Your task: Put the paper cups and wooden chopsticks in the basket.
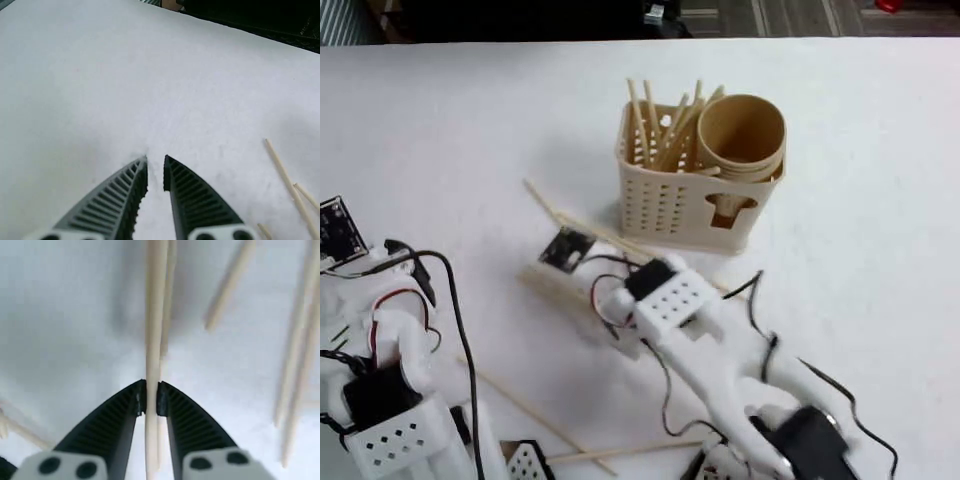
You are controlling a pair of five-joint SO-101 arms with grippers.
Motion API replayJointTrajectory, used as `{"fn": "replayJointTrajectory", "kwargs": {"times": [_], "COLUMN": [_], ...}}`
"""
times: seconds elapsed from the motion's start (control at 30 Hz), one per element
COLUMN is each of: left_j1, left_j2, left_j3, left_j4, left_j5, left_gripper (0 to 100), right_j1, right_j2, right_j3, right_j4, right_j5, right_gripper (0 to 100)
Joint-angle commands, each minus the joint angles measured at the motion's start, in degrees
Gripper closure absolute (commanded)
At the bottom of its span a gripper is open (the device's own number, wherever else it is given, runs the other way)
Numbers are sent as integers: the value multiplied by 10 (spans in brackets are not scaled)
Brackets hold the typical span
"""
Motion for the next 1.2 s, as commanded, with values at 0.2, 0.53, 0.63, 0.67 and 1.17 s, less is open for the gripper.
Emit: {"fn": "replayJointTrajectory", "kwargs": {"times": [0.2,0.53,0.63,0.67,1.17], "left_j1": [-5,-5,-5,-5,-4], "left_j2": [-7,-7,-7,-7,-7], "left_j3": [-2,-1,-1,0,29], "left_j4": [-12,-12,-12,-12,-51], "left_j5": [-5,-5,-5,-5,-4], "left_gripper": [928,928,928,928,928], "right_j1": [43,50,76,87,154], "right_j2": [-233,-415,-450,-456,-335], "right_j3": [11,6,-4,-7,-7], "right_j4": [16,6,-32,-48,-473], "right_j5": [-40,-47,-47,-47,-47], "right_gripper": [981,981,981,981,981]}}
